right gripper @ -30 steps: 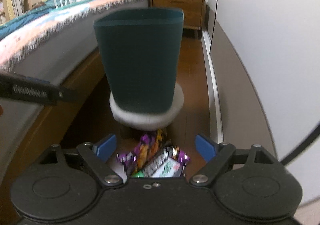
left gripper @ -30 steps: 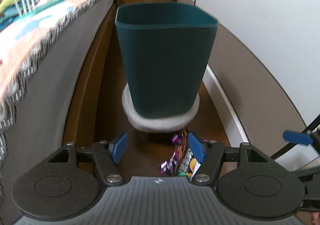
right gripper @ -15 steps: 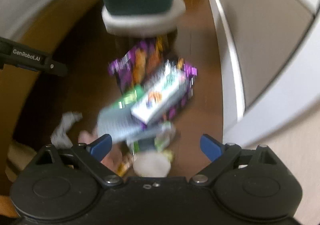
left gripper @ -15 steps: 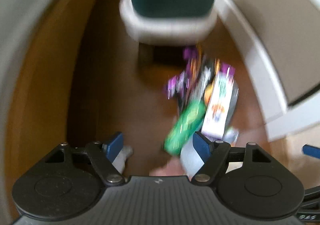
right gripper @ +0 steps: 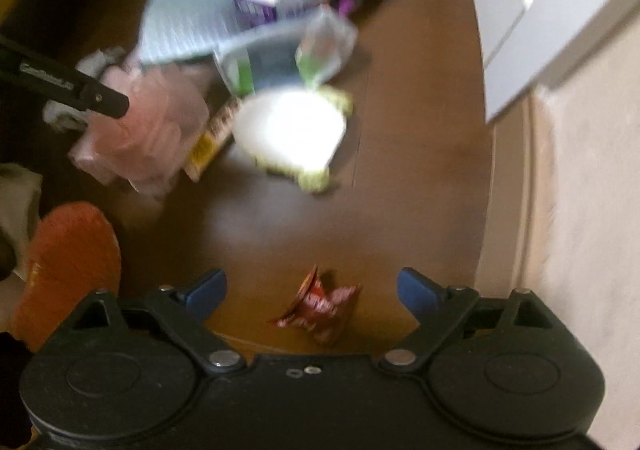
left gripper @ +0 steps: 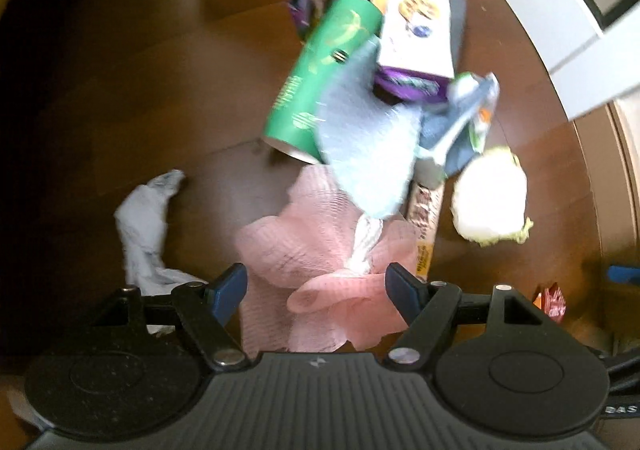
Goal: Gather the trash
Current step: 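Lower both tools to the trash pile on the floor, then grasp the pink mesh with the left tool while the right tool grasps the red wrapper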
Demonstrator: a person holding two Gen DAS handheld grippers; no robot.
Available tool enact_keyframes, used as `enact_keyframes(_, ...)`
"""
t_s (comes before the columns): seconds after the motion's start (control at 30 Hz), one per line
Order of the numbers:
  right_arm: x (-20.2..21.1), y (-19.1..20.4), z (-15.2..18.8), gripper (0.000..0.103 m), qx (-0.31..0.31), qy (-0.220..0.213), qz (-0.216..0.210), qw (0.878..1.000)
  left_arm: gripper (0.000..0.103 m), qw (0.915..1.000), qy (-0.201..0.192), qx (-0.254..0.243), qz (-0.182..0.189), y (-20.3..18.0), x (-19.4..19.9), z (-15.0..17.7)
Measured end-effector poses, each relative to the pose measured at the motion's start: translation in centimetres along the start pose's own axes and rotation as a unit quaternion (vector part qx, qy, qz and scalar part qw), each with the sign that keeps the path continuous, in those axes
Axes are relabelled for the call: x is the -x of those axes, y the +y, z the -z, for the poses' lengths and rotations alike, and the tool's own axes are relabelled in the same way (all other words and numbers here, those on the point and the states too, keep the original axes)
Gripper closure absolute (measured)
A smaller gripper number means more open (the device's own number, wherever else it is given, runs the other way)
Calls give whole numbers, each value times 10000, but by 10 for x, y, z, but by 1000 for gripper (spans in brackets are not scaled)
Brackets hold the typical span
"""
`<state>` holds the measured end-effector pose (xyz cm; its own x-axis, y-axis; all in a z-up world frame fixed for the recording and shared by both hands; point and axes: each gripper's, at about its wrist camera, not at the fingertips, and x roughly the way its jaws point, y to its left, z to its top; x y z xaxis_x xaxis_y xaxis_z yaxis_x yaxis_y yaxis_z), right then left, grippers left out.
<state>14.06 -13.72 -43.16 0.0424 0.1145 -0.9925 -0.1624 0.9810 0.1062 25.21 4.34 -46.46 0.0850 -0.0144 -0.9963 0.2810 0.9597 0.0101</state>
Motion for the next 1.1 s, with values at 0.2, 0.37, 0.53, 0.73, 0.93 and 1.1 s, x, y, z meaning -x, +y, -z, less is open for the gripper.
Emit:
enact_keyframes(0.2,-30,-9,9,19,-837,287,51,9961,27,10000,89,10,26,-4,-20,-2)
enact_keyframes(0.37,-38,-12,13,25,-1029,403,4,9939,27,9996,238,95,87,0,-32,-4)
enact_keyframes(0.53,-44,-12,15,42,-975,531,92,9938,39,9992,353,100,188,-1,-39,-5)
enact_keyframes(0.73,-44,-15,16,63,-1019,524,93,9934,61,9988,400,66,279,-5,-40,-5)
enact_keyframes(0.93,-43,-13,17,71,-984,435,191,9940,70,9985,403,121,345,-6,-36,2)
enact_keyframes(1.1,-32,-6,18,77,-939,313,376,9944,75,9986,384,73,363,-7,-31,8)
